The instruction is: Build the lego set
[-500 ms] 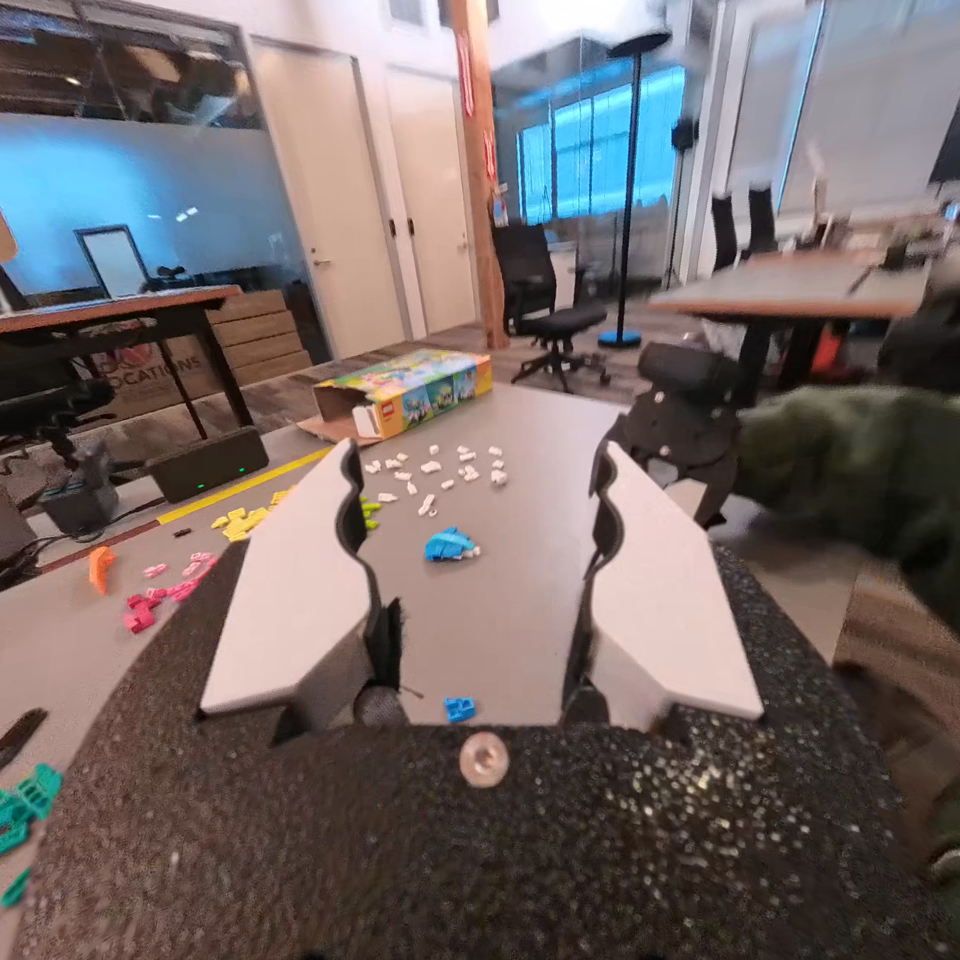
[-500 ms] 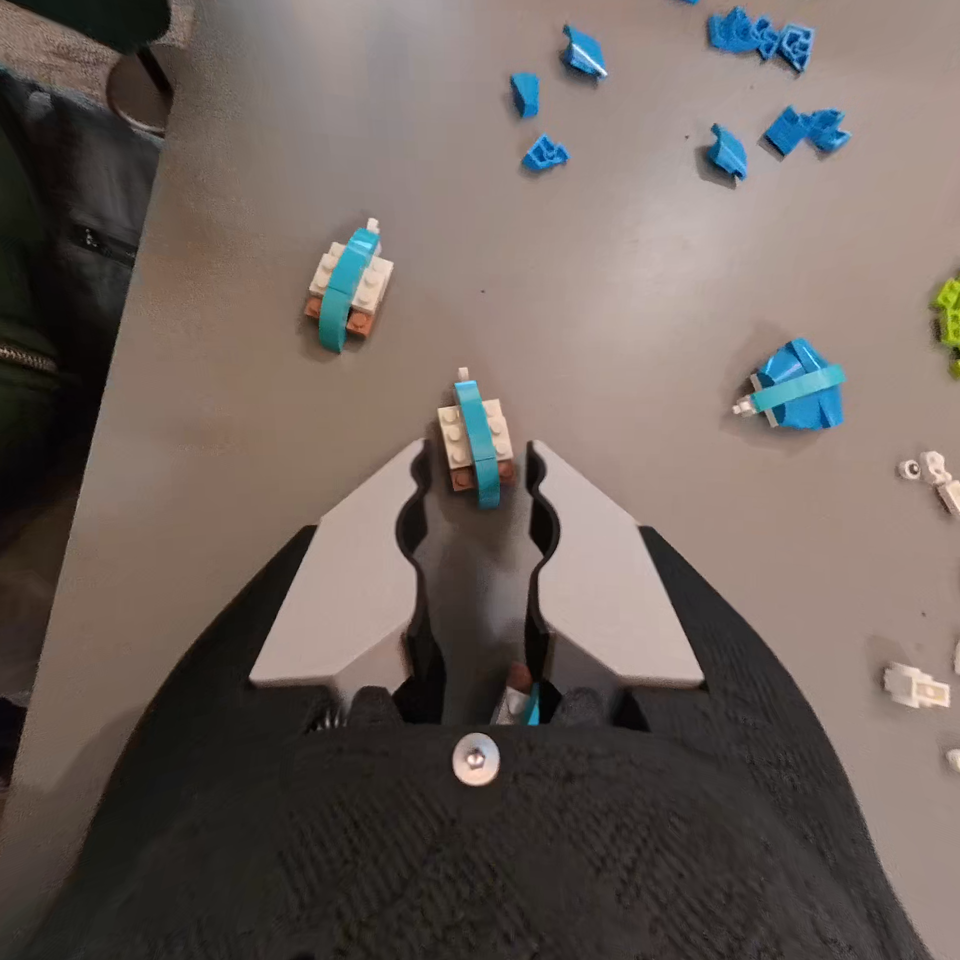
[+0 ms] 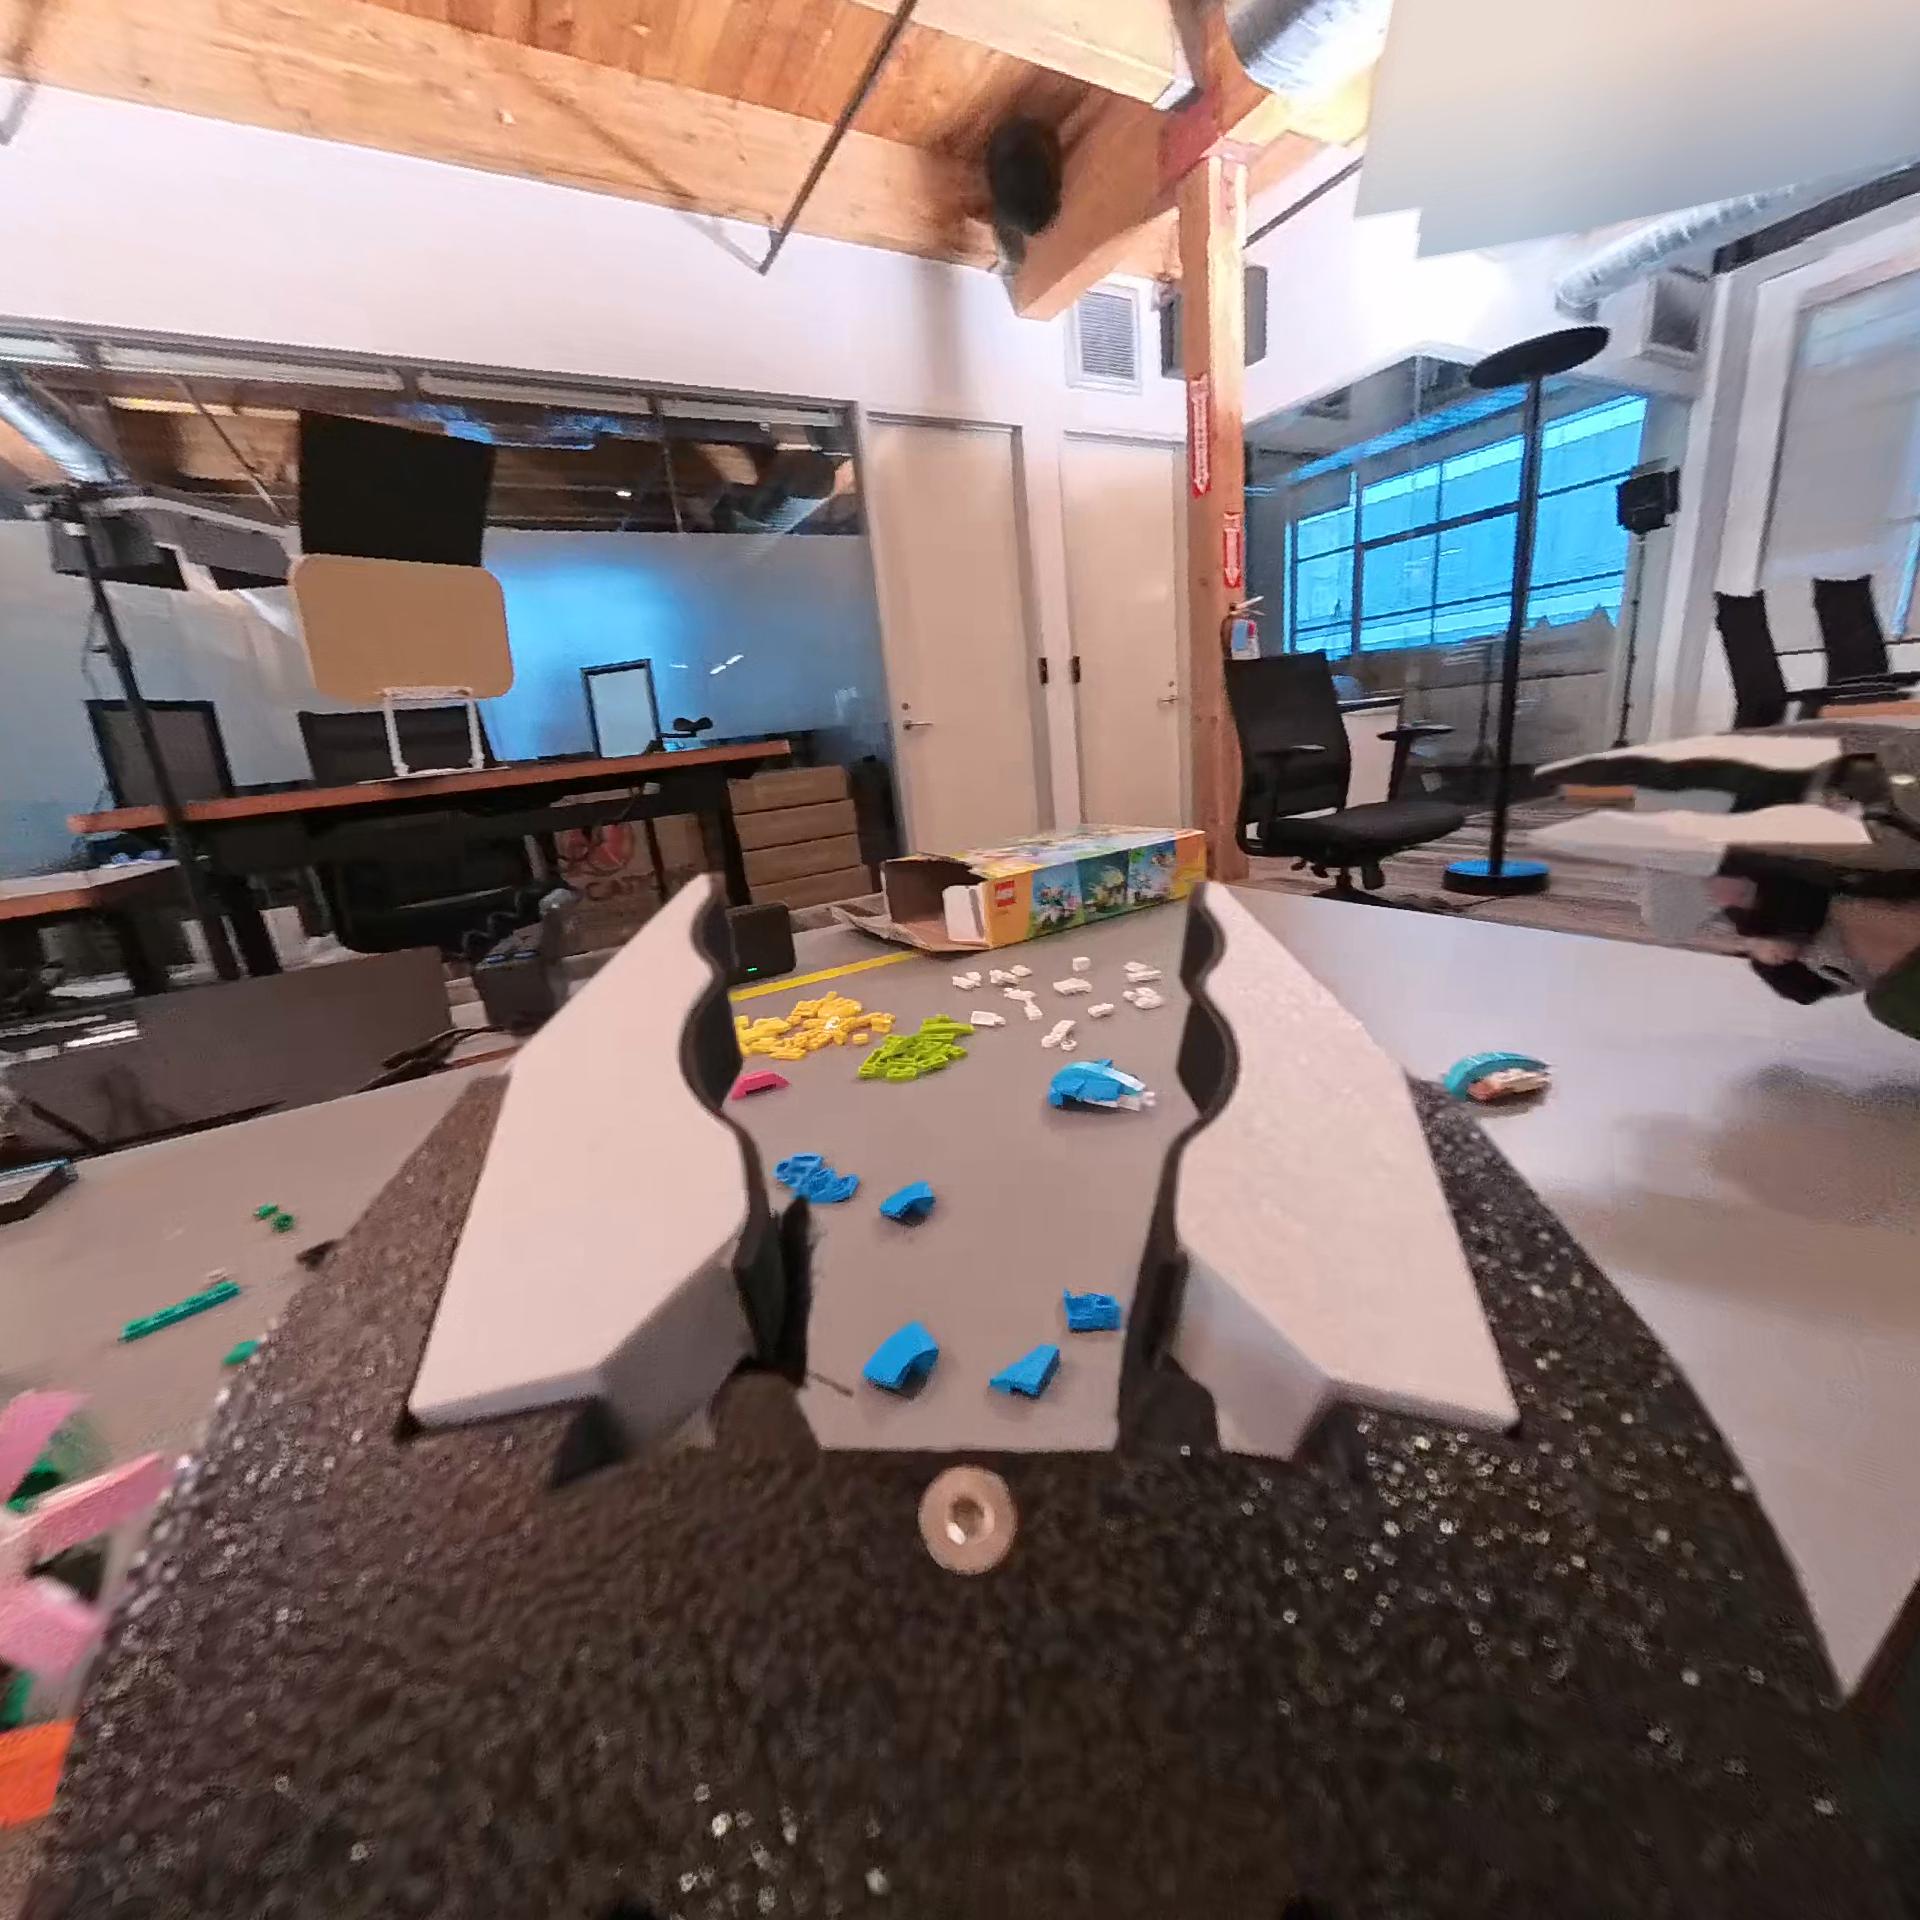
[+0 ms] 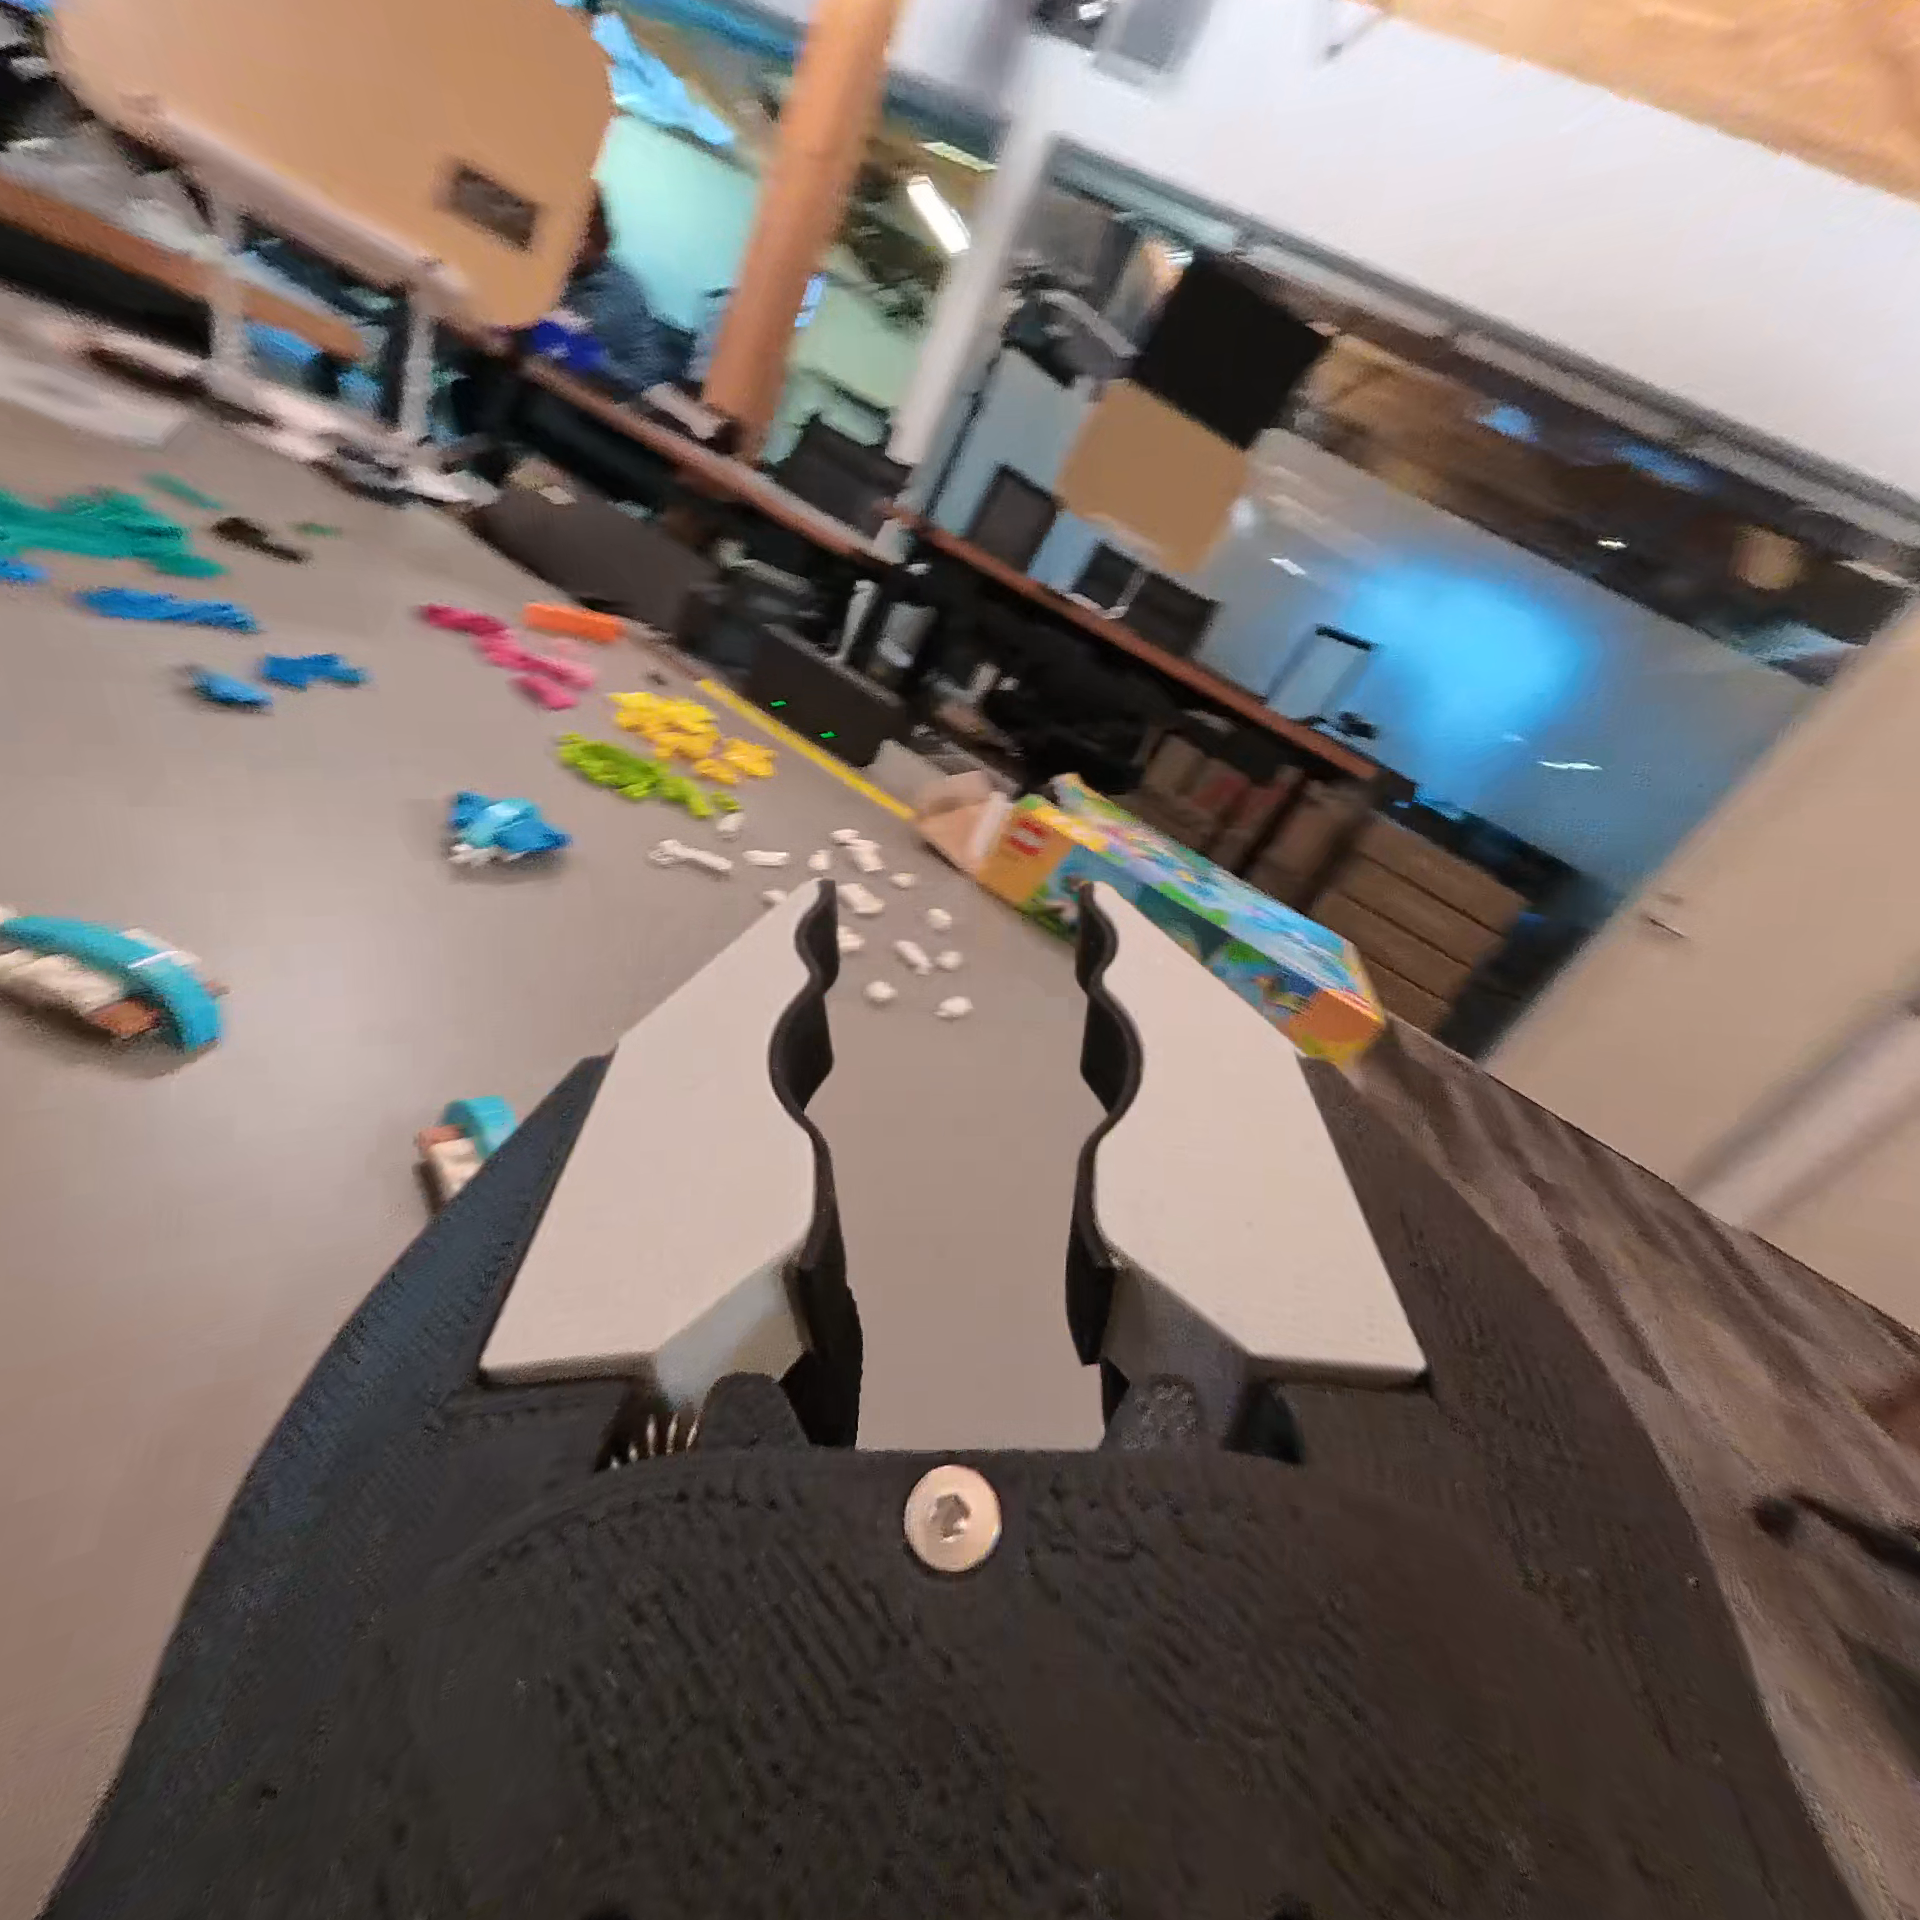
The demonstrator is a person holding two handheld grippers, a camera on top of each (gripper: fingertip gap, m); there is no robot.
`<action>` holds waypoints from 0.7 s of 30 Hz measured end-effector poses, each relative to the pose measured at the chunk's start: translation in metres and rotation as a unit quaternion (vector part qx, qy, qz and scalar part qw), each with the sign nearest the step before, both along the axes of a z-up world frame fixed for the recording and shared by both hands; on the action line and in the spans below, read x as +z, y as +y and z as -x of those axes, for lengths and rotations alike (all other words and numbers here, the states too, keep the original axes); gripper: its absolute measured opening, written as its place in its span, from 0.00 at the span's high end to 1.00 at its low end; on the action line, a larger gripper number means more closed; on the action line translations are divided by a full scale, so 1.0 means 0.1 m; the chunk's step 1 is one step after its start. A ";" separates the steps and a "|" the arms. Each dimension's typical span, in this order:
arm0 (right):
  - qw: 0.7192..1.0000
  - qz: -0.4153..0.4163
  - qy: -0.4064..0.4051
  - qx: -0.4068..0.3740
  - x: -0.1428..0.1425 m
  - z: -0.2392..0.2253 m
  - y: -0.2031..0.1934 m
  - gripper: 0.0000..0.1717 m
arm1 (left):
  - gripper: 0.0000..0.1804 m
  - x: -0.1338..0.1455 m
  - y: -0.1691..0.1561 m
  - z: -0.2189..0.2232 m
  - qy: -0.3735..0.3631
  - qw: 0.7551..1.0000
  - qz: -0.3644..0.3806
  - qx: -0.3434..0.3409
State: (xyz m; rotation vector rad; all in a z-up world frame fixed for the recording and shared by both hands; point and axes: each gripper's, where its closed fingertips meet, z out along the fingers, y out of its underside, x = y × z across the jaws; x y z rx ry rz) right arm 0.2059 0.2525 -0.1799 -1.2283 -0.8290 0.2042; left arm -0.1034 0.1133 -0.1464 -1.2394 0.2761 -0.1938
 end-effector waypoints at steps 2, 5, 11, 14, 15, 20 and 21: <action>0.999 -0.008 0.022 -0.041 0.02 -0.17 0.02 0.73 | 0.55 0.00 0.00 -0.09 0.003 1.000 -0.001 -0.020; 0.997 -0.011 0.020 -0.069 0.00 -0.27 0.03 0.74 | 0.55 -0.01 0.00 -0.21 0.028 0.999 -0.008 -0.038; 0.997 0.004 -0.002 -0.073 -0.11 -0.24 0.11 0.75 | 0.57 -0.13 0.06 -0.27 0.042 0.998 0.006 -0.050; 0.998 0.008 -0.001 -0.066 -0.12 -0.23 0.11 0.76 | 0.58 -0.18 0.10 -0.26 0.042 0.998 0.009 -0.050; 0.998 0.010 0.000 -0.065 -0.13 -0.24 0.12 0.76 | 0.58 -0.19 0.11 -0.26 0.042 0.998 0.009 -0.050; 0.997 0.022 0.017 -0.067 -0.13 -0.28 0.15 0.76 | 0.59 -0.22 0.16 -0.28 0.039 0.997 0.009 -0.061; 0.997 0.021 0.019 -0.068 -0.12 -0.29 0.15 0.76 | 0.59 -0.22 0.16 -0.27 0.037 0.997 0.008 -0.061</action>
